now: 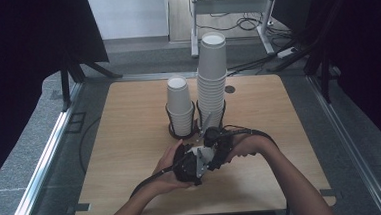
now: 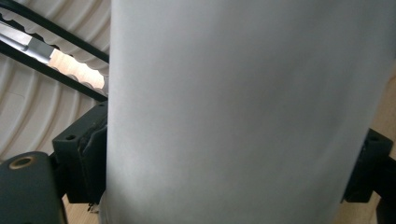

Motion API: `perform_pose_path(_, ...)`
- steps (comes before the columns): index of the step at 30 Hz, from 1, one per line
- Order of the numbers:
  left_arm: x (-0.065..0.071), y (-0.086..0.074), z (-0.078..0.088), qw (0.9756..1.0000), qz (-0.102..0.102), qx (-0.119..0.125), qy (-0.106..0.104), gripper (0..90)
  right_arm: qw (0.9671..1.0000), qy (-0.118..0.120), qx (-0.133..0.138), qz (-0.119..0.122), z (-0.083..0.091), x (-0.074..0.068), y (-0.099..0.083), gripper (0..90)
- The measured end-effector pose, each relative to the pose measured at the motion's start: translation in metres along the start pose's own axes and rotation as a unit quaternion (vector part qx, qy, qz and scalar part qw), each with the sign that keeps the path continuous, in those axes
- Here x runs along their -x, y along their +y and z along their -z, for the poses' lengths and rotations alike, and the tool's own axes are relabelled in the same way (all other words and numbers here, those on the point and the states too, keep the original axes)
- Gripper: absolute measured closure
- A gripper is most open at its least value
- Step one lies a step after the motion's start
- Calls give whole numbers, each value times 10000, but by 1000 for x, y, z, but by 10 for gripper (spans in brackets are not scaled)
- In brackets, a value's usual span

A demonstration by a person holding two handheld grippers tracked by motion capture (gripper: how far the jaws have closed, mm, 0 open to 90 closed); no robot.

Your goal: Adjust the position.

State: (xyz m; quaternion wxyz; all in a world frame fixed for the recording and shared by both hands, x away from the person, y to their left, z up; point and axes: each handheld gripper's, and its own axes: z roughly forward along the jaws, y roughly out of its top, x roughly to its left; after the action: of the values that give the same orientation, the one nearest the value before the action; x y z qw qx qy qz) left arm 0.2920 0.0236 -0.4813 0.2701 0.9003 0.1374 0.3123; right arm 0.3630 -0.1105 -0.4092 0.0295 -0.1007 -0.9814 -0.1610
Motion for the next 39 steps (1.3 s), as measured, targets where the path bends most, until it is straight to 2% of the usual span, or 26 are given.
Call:
perform_pose_path(4,0,0,-1,10000,-7,-10,44,111,10000,-8,-15,26,0,0,-1,216)
perform_pose_path(8,-1,0,-1,10000,84,39,14,91,9999,-23,88,45,0,1,-2,223)
perform_pose_path(11,-2,1,-2,9997,214,1,-81,11,9999,-38,127,81,0,0,-4,226)
perform_pose_path(14,-2,1,0,9997,245,-35,19,0,9998,-63,184,61,0,1,-7,228)
perform_pose_path(18,-1,1,4,9997,237,57,25,0,9996,-136,262,-19,0,4,-14,229)
perform_pose_path(23,-2,-2,12,9989,418,211,23,0,9987,-216,451,-66,1,5,-21,229)
perform_pose_path(28,-7,-9,25,9968,684,388,123,4,9966,-386,695,-194,-2,4,-30,228)
perform_pose_path(30,-13,-13,31,9949,897,460,28,13,9953,-412,848,-242,-2,4,-33,228)
perform_pose_path(34,-15,-19,33,9931,1071,475,-26,13,9908,-462,1227,-345,1,4,-38,228)
perform_pose_path(39,-18,-26,35,9889,1388,496,-206,38,9868,-563,1460,-418,-1,-2,-41,225)
